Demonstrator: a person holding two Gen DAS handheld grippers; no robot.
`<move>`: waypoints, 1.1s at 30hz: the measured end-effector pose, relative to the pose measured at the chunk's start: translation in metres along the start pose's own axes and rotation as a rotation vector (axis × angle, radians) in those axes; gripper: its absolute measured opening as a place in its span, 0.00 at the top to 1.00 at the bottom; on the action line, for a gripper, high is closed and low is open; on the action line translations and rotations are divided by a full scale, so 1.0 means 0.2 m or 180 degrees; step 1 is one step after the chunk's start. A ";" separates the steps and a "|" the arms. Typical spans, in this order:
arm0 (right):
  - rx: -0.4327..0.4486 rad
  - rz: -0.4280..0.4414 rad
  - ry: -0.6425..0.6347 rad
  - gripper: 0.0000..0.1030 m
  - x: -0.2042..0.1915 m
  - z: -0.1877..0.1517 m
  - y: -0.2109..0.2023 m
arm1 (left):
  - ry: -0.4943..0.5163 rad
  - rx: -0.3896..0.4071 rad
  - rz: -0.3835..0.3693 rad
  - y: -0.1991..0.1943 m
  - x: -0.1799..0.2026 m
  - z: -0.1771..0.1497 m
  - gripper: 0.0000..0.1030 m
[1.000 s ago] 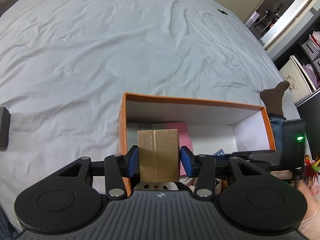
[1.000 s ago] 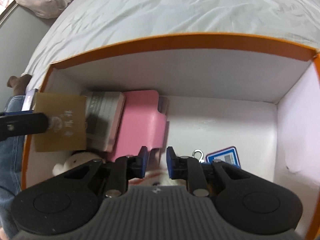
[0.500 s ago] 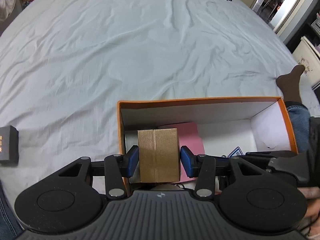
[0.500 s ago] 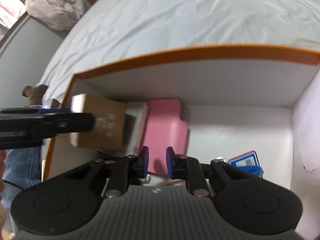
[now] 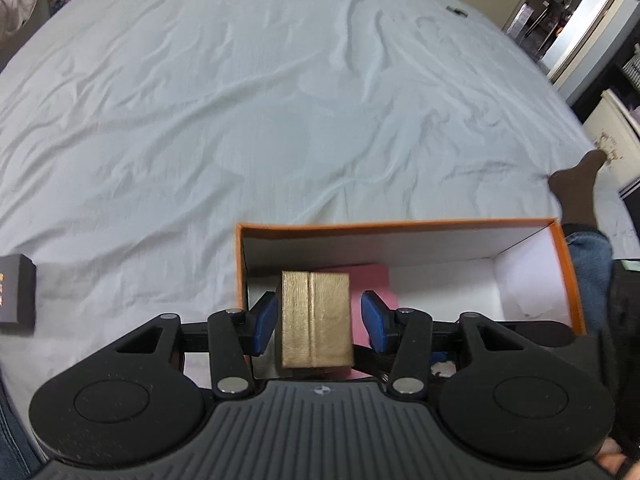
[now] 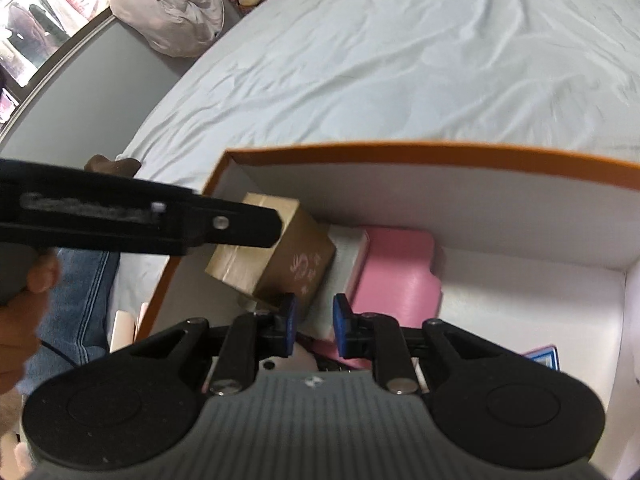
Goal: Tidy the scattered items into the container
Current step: 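Lower the brown box into the shoebox and open the left tool, then move both tools back to the items beside the shoebox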
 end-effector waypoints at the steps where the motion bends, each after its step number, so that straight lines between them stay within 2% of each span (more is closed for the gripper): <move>1: 0.0019 0.0000 -0.0011 0.78 -0.01 0.01 0.01 | 0.0002 0.0038 -0.0019 -0.03 -0.01 0.01 0.48; 5: 0.0079 0.0008 -0.0062 0.78 -0.04 0.06 0.04 | -0.0056 0.0161 -0.0032 -0.11 -0.07 0.02 0.48; 11: 0.0140 -0.0065 -0.0102 0.80 -0.05 0.11 0.09 | -0.0221 0.0181 -0.0066 -0.14 -0.17 -0.02 0.48; 15: 0.0128 -0.0075 -0.0027 0.81 -0.03 0.13 0.13 | -0.0176 0.0245 -0.0007 -0.16 -0.21 -0.05 0.48; 18: 0.0140 -0.0064 -0.0015 0.80 -0.03 0.11 0.10 | -0.0220 0.0272 0.0001 -0.18 -0.25 -0.07 0.48; 22: 0.0135 -0.0162 -0.0199 0.78 -0.05 0.05 0.02 | -0.0255 0.0372 0.0026 -0.23 -0.31 -0.10 0.48; 24: 0.0087 -0.0113 -0.0283 0.78 -0.09 0.00 0.00 | -0.0297 0.0402 0.0068 -0.24 -0.36 -0.12 0.48; 28: 0.0103 -0.0103 -0.0405 0.77 -0.14 -0.02 0.02 | -0.0482 0.0340 0.0188 -0.27 -0.50 -0.20 0.48; 33: 0.0213 -0.0132 -0.0320 0.77 -0.16 0.05 0.06 | -0.0676 0.0238 0.0343 -0.32 -0.67 -0.33 0.48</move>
Point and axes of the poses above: each gripper's, at about its wrist camera, not at the fingertips, and y roughly the way its jaws point, x to its right, z to its top, the point moved 8 cm from there along y, roughly the way its jaws point, and after that the axes turned 3 degrees about -x, right-handed, at the moved point
